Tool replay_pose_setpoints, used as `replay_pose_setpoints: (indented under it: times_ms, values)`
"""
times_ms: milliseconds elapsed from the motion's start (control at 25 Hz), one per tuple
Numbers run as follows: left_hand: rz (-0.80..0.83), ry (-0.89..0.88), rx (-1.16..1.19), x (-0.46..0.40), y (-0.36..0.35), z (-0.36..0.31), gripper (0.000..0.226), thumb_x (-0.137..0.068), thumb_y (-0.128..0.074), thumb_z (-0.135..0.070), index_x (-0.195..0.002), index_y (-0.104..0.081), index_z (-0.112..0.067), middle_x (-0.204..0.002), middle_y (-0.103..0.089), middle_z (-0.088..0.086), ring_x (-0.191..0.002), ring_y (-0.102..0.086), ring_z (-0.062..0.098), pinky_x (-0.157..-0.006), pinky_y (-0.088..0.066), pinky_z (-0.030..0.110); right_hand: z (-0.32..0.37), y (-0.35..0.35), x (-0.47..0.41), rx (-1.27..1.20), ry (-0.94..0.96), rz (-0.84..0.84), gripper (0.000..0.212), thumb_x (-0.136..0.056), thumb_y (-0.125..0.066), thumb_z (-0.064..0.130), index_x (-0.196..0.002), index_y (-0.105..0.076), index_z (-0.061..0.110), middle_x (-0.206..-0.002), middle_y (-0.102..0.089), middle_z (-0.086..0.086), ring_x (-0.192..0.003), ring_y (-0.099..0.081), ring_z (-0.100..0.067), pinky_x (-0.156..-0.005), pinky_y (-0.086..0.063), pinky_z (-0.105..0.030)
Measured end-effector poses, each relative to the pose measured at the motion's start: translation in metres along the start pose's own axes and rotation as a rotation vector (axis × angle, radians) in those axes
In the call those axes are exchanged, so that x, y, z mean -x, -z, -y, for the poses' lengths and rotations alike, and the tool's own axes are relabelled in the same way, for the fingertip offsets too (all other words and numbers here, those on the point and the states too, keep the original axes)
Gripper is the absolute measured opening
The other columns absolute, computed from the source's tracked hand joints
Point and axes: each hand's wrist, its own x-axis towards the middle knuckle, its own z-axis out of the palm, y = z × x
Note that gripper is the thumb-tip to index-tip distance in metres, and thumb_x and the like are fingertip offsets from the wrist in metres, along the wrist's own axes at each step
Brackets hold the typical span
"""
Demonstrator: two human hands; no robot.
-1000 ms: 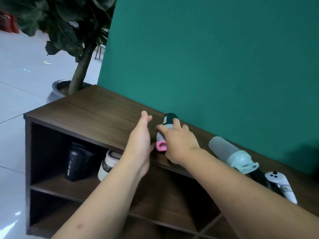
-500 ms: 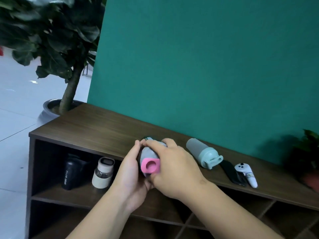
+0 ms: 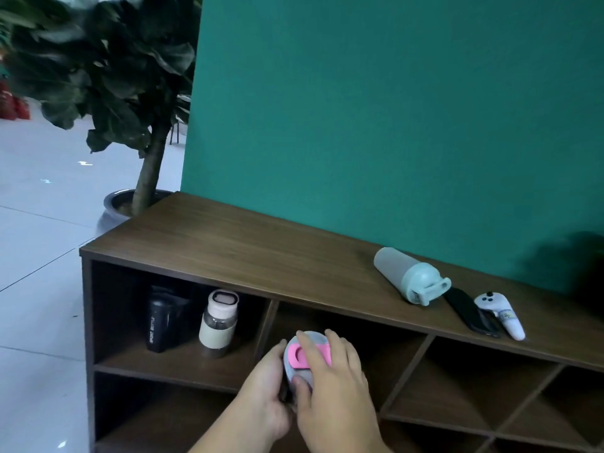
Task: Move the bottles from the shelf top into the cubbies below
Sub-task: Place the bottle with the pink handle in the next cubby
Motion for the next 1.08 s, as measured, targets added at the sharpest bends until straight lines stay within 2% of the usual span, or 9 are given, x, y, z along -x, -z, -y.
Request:
replay_pose_setpoints:
  times_ms: [160,280,360,560,680,760,880,1000,1080]
  values:
    - [0.002,0.01,0.019,-0.049,-0.009,-0.003,0.062,-0.115,-0.055,-0.054,-0.113,-0.084,0.0,-0.077,-0.087,0.022,-0.051,-0.084,0.032,-0.044,-0.065,0.033,-0.022,-0.03,-0.024,-0.064,-0.044,-0.028,0.087,-0.11,-0.063,0.038,-0.176,-0.01,0.058,-0.19,0.01,0.015,-0.178,0.01,-0.029,-0.145,-0.017,-0.043]
    - [-0.003,0.02,0.03,-0.074,-0.017,0.0,0.059,-0.114,-0.058,-0.055,-0.121,-0.082,-0.001,-0.074,-0.087,0.021,-0.05,-0.084,0.031,-0.042,-0.065,0.034,-0.042,-0.043,-0.045,-0.049,-0.041,-0.042,0.084,-0.112,-0.066,0.033,-0.176,-0.015,0.056,-0.191,0.004,0.012,-0.177,0.002,-0.032,-0.141,-0.03,-0.042]
    - [-0.013,0.031,0.044,-0.091,-0.022,0.006,0.056,-0.113,-0.06,-0.055,-0.122,-0.081,-0.004,-0.071,-0.087,0.019,-0.054,-0.086,0.032,-0.051,-0.066,0.038,-0.054,-0.053,-0.06,-0.029,-0.041,-0.062,0.08,-0.114,-0.064,0.031,-0.175,-0.019,0.055,-0.191,-0.002,0.009,-0.176,-0.005,-0.032,-0.136,-0.039,-0.042]
    - [-0.026,0.053,0.059,-0.129,-0.029,0.007,0.055,-0.113,-0.059,-0.059,-0.116,-0.08,-0.009,-0.063,-0.084,0.016,-0.09,-0.076,0.034,-0.087,-0.06,0.05,-0.076,-0.077,-0.098,-0.019,-0.028,-0.048,0.08,-0.112,-0.065,0.028,-0.176,-0.023,0.05,-0.188,-0.016,-0.001,-0.17,-0.019,-0.038,-0.131,-0.045,-0.047]
    - [-0.043,0.028,0.039,-0.142,-0.024,-0.003,0.048,-0.112,-0.062,-0.054,-0.126,-0.083,-0.013,-0.068,-0.086,0.014,-0.09,-0.078,0.03,-0.08,-0.063,0.045,-0.077,-0.091,-0.115,-0.07,-0.026,-0.063,0.082,-0.111,-0.067,0.025,-0.177,-0.024,0.047,-0.187,-0.018,-0.004,-0.169,-0.02,-0.04,-0.131,-0.046,-0.05]
    - [-0.052,0.009,0.016,-0.146,-0.024,-0.006,0.04,-0.112,-0.063,-0.05,-0.117,-0.084,-0.016,-0.067,-0.086,0.011,-0.089,-0.078,0.027,-0.078,-0.062,0.043,-0.078,-0.099,-0.125,-0.121,-0.037,-0.111,0.081,-0.109,-0.068,0.022,-0.176,-0.028,0.045,-0.187,-0.017,-0.006,-0.171,-0.016,-0.04,-0.131,-0.045,-0.051]
    - [-0.041,-0.035,0.019,-0.147,-0.025,-0.005,0.039,-0.111,-0.064,-0.047,-0.104,-0.081,-0.013,-0.076,-0.089,0.005,-0.095,-0.079,0.027,-0.085,-0.063,0.043,-0.078,-0.109,-0.136,-0.196,-0.066,-0.173,0.08,-0.108,-0.071,0.017,-0.174,-0.034,0.042,-0.186,-0.016,-0.011,-0.174,-0.009,-0.037,-0.135,-0.042,-0.051]
    - [-0.033,-0.063,0.06,-0.151,-0.026,-0.002,0.042,-0.112,-0.064,-0.051,-0.11,-0.078,-0.012,-0.085,-0.091,0.011,-0.104,-0.08,0.029,-0.089,-0.065,0.047,-0.083,-0.112,-0.146,-0.233,-0.101,-0.187,0.075,-0.108,-0.072,0.018,-0.172,-0.039,0.038,-0.183,-0.024,-0.013,-0.174,-0.011,-0.041,-0.135,-0.041,-0.054]
    - [-0.046,-0.098,0.066,-0.156,-0.027,-0.001,0.042,-0.113,-0.063,-0.051,-0.122,-0.076,-0.013,-0.098,-0.088,0.011,-0.107,-0.077,0.027,-0.105,-0.064,0.048,-0.087,-0.111,-0.151,-0.257,-0.103,-0.175,0.072,-0.108,-0.074,0.019,-0.17,-0.042,0.035,-0.181,-0.028,-0.014,-0.172,-0.016,-0.041,-0.134,-0.044,-0.055]
